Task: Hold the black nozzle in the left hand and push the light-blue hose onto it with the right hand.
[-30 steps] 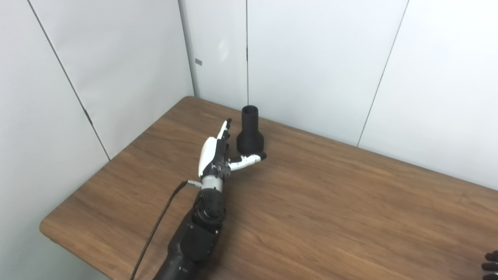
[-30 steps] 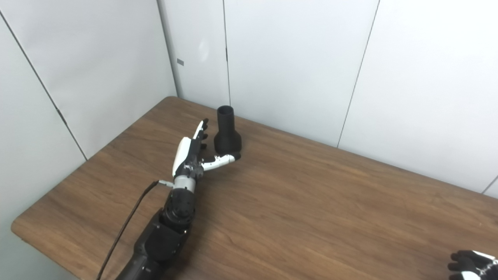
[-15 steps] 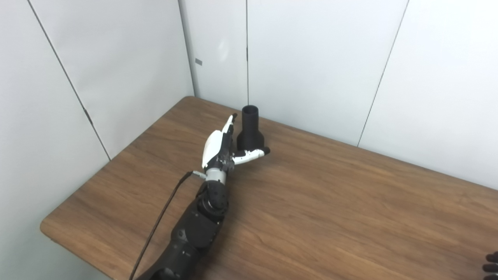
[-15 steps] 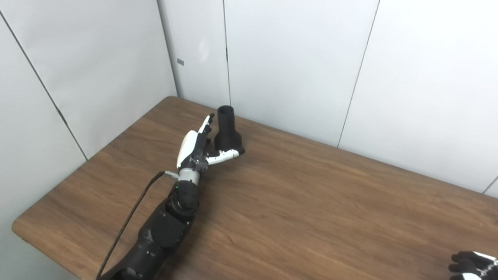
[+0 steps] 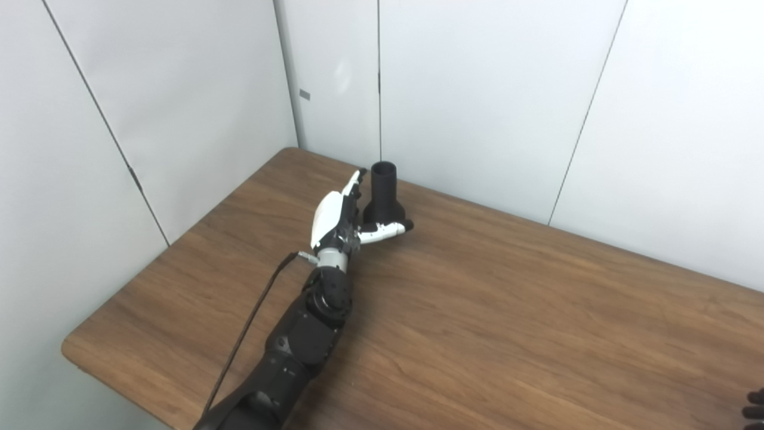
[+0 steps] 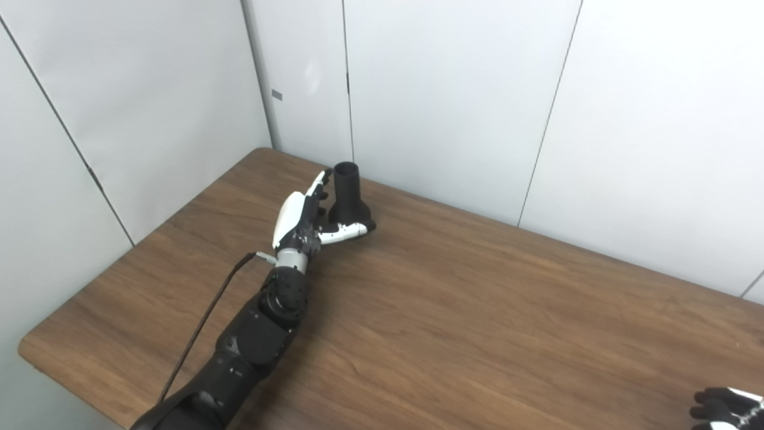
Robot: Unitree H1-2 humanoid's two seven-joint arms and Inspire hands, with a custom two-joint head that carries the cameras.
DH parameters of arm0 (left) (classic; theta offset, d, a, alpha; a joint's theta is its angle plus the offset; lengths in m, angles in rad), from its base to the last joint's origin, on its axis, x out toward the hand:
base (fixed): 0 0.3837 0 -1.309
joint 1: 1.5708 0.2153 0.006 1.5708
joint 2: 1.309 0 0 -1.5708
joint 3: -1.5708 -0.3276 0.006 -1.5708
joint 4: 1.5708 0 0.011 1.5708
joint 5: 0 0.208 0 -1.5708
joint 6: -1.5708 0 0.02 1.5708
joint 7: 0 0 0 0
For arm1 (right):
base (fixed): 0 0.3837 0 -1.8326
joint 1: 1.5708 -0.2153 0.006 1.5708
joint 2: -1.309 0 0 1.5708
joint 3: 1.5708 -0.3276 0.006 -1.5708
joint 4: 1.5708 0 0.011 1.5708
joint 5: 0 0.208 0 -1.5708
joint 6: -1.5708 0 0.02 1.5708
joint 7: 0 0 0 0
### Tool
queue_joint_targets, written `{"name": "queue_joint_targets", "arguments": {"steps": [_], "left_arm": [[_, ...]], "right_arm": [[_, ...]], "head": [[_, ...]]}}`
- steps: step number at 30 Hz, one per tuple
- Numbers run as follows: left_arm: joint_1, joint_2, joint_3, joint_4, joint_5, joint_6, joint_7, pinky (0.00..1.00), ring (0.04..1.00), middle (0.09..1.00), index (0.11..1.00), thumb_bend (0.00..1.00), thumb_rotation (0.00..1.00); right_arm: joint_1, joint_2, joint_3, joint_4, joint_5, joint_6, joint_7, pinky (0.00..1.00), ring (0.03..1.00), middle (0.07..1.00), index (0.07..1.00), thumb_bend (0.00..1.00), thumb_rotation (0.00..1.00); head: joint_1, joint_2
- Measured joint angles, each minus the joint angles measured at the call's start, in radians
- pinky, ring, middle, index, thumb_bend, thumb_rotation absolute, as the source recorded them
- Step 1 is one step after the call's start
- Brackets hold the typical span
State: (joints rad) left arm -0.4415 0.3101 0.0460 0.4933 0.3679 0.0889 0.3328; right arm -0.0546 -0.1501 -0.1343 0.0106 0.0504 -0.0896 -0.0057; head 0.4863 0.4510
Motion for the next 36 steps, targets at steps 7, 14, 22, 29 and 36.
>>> {"name": "queue_joint_targets", "arguments": {"steps": [7,14,22,29,36], "left_arm": [[-0.019,0.028,-0.022,0.013,-0.001,0.019,-0.019,0.67,0.8,0.892,0.911,1.0,0.27],[-0.025,0.038,-0.036,0.023,-0.001,0.016,-0.021,0.64,0.779,0.886,0.909,1.0,0.26],[-0.044,0.053,-0.073,0.061,0.004,0.015,-0.023,0.69,0.816,0.893,0.888,1.0,0.26],[-0.044,0.07,-0.11,0.065,0.027,0.014,-0.024,0.7,0.82,0.883,0.871,1.0,0.2],[-0.051,0.08,-0.122,0.095,0.037,-0.024,-0.024,0.67,0.779,0.854,0.847,1.0,0.23]], "right_arm": [[0.002,0.0,0.0,-0.001,0.0,0.0,0.001,0.38,0.514,0.551,0.509,0.62,0.52],[0.007,0.0,0.0,-0.004,-0.002,0.0,0.001,0.38,0.513,0.552,0.51,0.61,0.53],[0.012,0.0,0.0,-0.024,-0.003,0.001,0.001,0.39,0.518,0.555,0.512,0.62,0.51],[0.016,0.0,0.0,-0.03,-0.004,0.001,0.0,0.4,0.531,0.567,0.522,0.59,0.51],[0.017,0.0,0.0,-0.03,-0.004,0.0,0.0,0.41,0.533,0.569,0.526,0.56,0.49]], "head": [[-0.005,0.003],[-0.014,0.008],[-0.017,0.009],[-0.018,0.009],[-0.018,0.009]]}}
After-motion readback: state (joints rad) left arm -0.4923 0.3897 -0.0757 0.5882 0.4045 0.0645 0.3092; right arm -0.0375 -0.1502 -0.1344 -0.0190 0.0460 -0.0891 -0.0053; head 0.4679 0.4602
